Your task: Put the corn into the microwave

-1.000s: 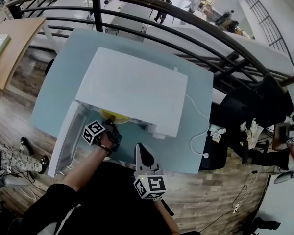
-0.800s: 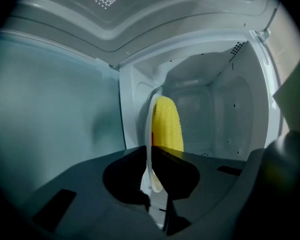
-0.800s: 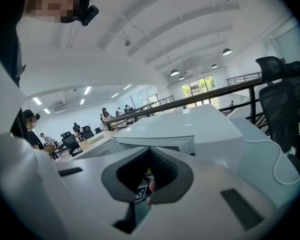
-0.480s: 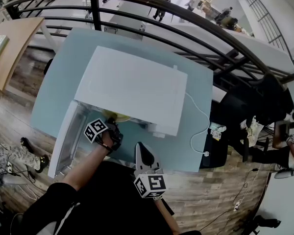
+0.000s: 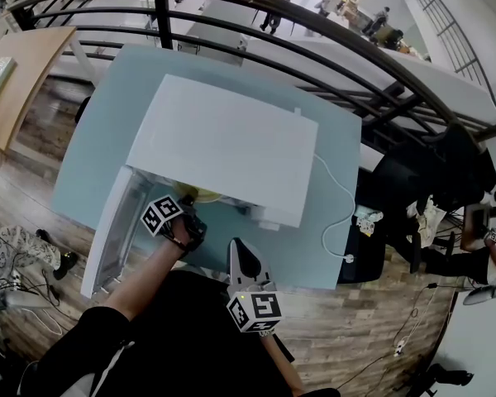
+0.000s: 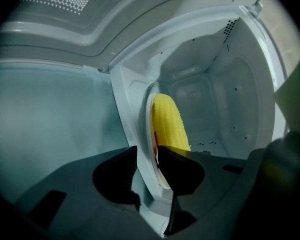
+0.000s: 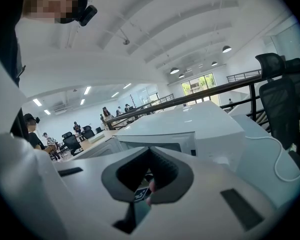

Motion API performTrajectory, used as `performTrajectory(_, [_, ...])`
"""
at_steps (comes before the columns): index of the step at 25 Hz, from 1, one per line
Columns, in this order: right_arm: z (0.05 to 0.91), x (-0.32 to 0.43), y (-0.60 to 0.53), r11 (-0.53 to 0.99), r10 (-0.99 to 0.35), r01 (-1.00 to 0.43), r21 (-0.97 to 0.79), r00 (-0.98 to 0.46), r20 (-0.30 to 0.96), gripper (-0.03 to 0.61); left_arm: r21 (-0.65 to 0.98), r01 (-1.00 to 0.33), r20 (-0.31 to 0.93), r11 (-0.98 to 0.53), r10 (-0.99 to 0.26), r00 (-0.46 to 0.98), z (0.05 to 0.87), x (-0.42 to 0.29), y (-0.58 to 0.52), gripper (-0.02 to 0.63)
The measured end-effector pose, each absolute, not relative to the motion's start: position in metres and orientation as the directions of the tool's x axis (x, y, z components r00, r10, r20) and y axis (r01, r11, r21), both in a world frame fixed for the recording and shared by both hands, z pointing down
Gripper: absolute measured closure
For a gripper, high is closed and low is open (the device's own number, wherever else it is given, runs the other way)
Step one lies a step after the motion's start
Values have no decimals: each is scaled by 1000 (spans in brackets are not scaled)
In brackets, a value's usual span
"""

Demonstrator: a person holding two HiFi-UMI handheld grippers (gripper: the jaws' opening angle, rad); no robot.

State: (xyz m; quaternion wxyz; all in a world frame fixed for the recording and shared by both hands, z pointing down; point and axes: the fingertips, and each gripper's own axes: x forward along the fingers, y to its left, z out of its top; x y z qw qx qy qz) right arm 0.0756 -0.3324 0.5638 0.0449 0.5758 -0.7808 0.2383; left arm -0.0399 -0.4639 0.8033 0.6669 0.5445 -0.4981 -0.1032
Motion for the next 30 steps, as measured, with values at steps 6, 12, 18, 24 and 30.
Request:
performTrajectory(6, [564, 79, -329, 213, -879, -921, -327, -327, 347, 569, 809, -428, 579, 403, -672, 461, 806, -39, -467, 492])
performTrajectory(12, [565, 82, -325, 202, -882, -921, -333, -319, 347, 569, 812, -433, 573, 391, -675, 465, 804, -35, -465, 483])
performTrajectory(18, [567, 85, -320, 190, -883, -918, -348, -315, 347, 569, 832, -433, 539, 347, -689, 484, 794, -38, -455, 483])
performTrajectory(24, [573, 86, -315, 192, -881, -912, -363, -324, 346, 569, 838, -443, 525, 319, -692, 495, 788, -43, -435, 484])
performTrajectory(30, [576, 86, -308, 207, -873, -904, -375, -344, 347, 569, 831, -508, 505, 229, -693, 514, 766, -41, -416, 573])
